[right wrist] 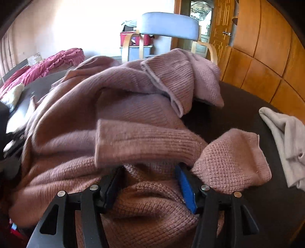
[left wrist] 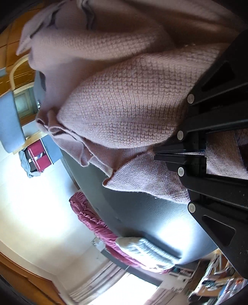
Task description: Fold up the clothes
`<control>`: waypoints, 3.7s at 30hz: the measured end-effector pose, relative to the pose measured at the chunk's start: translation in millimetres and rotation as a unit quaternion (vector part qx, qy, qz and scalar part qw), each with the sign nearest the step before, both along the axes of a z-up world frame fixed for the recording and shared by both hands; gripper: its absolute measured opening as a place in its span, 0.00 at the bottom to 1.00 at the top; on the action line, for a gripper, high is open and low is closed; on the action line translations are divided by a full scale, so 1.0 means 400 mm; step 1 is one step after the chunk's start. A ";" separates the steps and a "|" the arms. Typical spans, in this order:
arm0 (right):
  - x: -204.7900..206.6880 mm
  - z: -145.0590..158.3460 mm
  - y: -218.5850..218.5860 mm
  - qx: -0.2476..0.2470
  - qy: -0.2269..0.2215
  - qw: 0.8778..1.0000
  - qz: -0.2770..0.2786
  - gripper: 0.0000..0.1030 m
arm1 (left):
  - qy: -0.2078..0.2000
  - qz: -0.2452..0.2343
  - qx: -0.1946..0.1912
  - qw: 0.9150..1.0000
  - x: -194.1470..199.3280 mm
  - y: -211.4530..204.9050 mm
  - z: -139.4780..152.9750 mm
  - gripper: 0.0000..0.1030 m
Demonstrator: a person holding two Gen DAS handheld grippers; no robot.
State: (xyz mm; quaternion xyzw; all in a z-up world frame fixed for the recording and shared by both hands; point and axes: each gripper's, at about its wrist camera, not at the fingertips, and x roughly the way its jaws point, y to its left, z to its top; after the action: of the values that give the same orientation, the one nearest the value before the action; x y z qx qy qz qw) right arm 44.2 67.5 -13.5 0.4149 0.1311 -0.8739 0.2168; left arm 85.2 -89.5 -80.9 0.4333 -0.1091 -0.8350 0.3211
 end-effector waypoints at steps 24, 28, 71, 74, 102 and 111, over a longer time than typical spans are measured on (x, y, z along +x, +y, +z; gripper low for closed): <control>-0.274 -0.011 -0.031 -0.011 -0.001 1.000 0.024 0.77 | 0.094 0.000 0.204 0.974 0.034 0.032 0.057 0.00; -0.244 -0.019 -0.010 -0.012 0.003 1.000 0.016 0.77 | 0.107 -0.067 0.216 0.968 0.006 -0.015 0.167 0.03; -0.297 -0.057 -0.014 0.023 0.001 1.000 -0.011 0.81 | -0.037 -0.093 -0.069 0.993 -0.309 -0.277 -0.032 0.32; -0.319 -0.062 -0.017 0.029 0.003 1.000 -0.007 0.82 | -0.036 -0.075 -0.061 0.995 -0.279 -0.278 -0.025 0.33; -0.204 0.064 -0.056 0.061 0.085 0.994 0.035 0.77 | 0.023 -0.060 0.075 0.995 -0.075 -0.269 0.135 0.37; -0.089 -0.002 -0.111 0.011 0.019 0.995 0.100 0.17 | -0.016 -0.075 -0.007 0.997 -0.175 -0.304 0.053 0.43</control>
State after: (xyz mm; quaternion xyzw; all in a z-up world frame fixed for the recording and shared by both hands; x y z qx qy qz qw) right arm 8.6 23.1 -14.1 0.3854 0.1851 -0.8541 0.2960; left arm 15.3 -211.0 -59.8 0.4349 -0.1527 -0.8488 0.2589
